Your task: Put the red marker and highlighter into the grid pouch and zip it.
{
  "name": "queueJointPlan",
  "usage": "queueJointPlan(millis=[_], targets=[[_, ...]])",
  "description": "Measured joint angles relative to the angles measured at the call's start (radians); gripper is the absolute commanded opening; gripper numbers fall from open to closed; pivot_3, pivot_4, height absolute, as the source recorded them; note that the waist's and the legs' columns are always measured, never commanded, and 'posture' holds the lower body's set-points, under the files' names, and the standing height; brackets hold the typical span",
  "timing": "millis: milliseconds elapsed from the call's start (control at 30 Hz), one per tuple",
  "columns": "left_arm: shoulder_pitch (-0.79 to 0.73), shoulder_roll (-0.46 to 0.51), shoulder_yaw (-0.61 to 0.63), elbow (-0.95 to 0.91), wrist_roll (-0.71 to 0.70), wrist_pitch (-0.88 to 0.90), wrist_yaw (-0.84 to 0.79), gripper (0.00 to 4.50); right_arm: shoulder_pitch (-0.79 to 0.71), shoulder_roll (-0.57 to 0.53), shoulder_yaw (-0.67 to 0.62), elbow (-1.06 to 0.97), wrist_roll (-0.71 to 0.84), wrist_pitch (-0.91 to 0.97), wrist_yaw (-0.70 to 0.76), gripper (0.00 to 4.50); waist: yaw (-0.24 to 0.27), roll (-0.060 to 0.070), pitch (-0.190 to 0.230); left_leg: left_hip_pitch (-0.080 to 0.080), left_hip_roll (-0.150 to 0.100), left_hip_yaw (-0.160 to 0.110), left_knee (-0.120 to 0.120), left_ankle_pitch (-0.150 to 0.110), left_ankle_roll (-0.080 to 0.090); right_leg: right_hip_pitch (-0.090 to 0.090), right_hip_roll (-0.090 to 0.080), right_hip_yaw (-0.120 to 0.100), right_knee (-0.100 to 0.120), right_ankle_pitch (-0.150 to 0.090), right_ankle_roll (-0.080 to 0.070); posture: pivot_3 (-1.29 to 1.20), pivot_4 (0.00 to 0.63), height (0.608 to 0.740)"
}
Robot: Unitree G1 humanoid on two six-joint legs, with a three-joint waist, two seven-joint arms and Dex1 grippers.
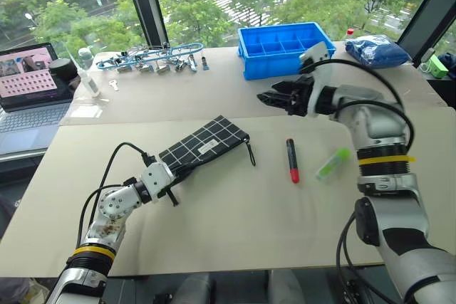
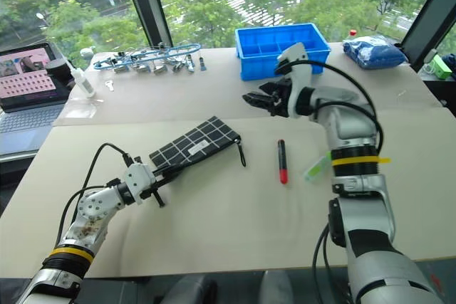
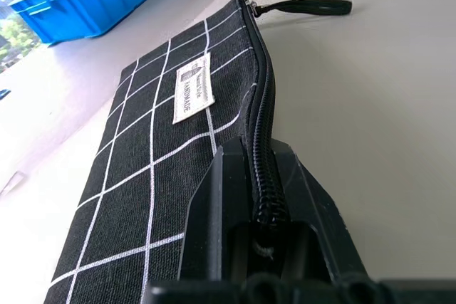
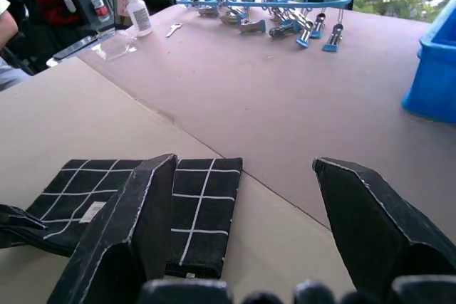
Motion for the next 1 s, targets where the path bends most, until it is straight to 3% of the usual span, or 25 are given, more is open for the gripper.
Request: queueJointPlan(millis=[233,633,1000], targets=[[-0.064,-0.02,0.007,-0.042,-0.007,0.08,-0.002,0.0,0.119,0.057,0.105,-0.095,-0.006,0.032,-0.033,3.46,-0.02,0.0,0.0,-0.015,-0.001,0.002,0.004,0.001,-0.001,-0.017,-0.001,0.002,0.0,0.002,0.002,0.0,0.15,0.74],[-0.092,-0.019,0.026,-0.069,0.026,0.137,0.035,0.0,0.125,0.047,0.117,-0.13,-0.01,0.031,-0.089,3.46,-0.017,0.0,0.0,-0.016,-0.001,0.002,0.004,0.001,-0.001,-0.016,-0.001,0.002,-0.001,0.002,0.002,0.0,0.15,0.74],[-0.095,-0.045,0.027,-0.129,0.026,0.192,0.057,0.0,0.116,0.09,0.114,0.083,-0.082,-0.087,-0.214,3.46,-0.02,-0.001,0.0,-0.015,-0.001,0.003,0.004,0.001,-0.001,-0.016,-0.001,0.003,0.0,0.003,0.002,0.0,0.15,0.74]])
